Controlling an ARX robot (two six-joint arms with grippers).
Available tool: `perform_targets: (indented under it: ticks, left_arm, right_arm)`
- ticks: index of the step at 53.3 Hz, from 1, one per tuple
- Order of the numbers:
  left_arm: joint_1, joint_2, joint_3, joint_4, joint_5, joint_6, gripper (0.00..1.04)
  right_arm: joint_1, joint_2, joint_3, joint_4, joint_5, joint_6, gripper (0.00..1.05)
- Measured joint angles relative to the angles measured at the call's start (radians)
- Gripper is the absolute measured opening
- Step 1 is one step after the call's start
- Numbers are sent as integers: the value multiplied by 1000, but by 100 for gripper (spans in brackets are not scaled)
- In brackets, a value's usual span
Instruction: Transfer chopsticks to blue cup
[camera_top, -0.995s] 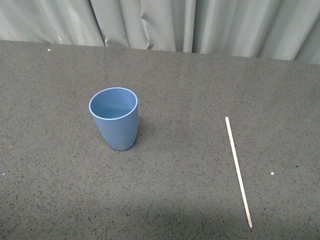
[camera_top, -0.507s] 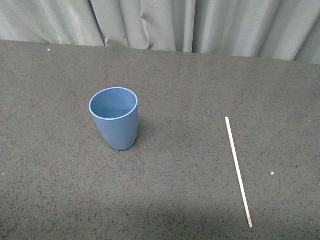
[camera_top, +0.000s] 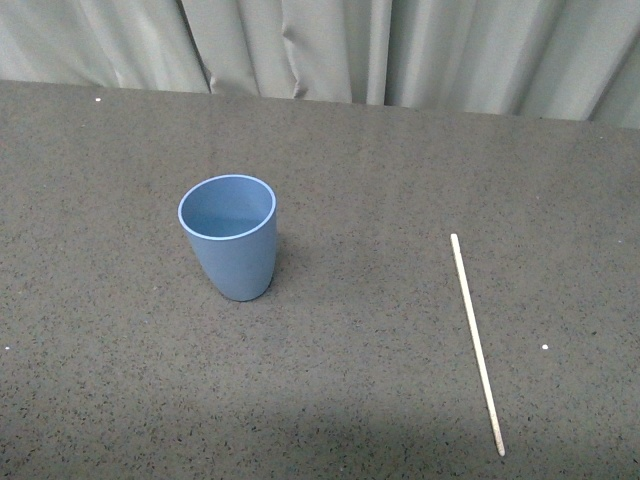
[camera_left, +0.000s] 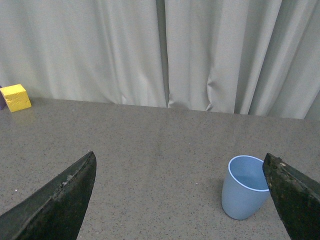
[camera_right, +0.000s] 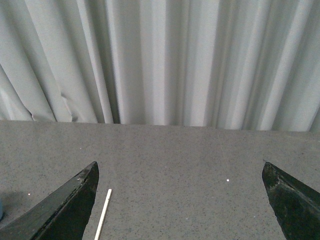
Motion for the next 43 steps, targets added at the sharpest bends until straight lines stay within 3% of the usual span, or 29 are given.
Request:
perform_targets:
  ticks: [3, 7, 13, 21, 28, 35, 43]
  left_arm:
    - [0, 0, 0, 0, 0, 0, 98]
    - [0, 0, 0, 0, -1, 0, 98]
    - [0, 0, 0, 0, 0, 0, 98]
    - [0, 0, 0, 0, -1, 0, 98]
    - [0, 0, 0, 0, 0, 0, 98]
    - [0, 0, 0, 0, 0, 0, 98]
    - [0, 0, 0, 0, 0, 0, 98]
  right_arm:
    - [4, 4, 2, -8, 17, -10, 95]
    - [50, 156, 61, -98, 165, -168, 95]
    - [80, 492, 110, 71, 130, -241, 95]
    - [167, 1028, 238, 293, 76, -139, 95]
    - [241, 1407, 345, 379, 71, -43, 95]
    - [299, 1671, 466, 341, 58, 53, 95]
    - [322, 1845, 613, 192, 11, 178, 95]
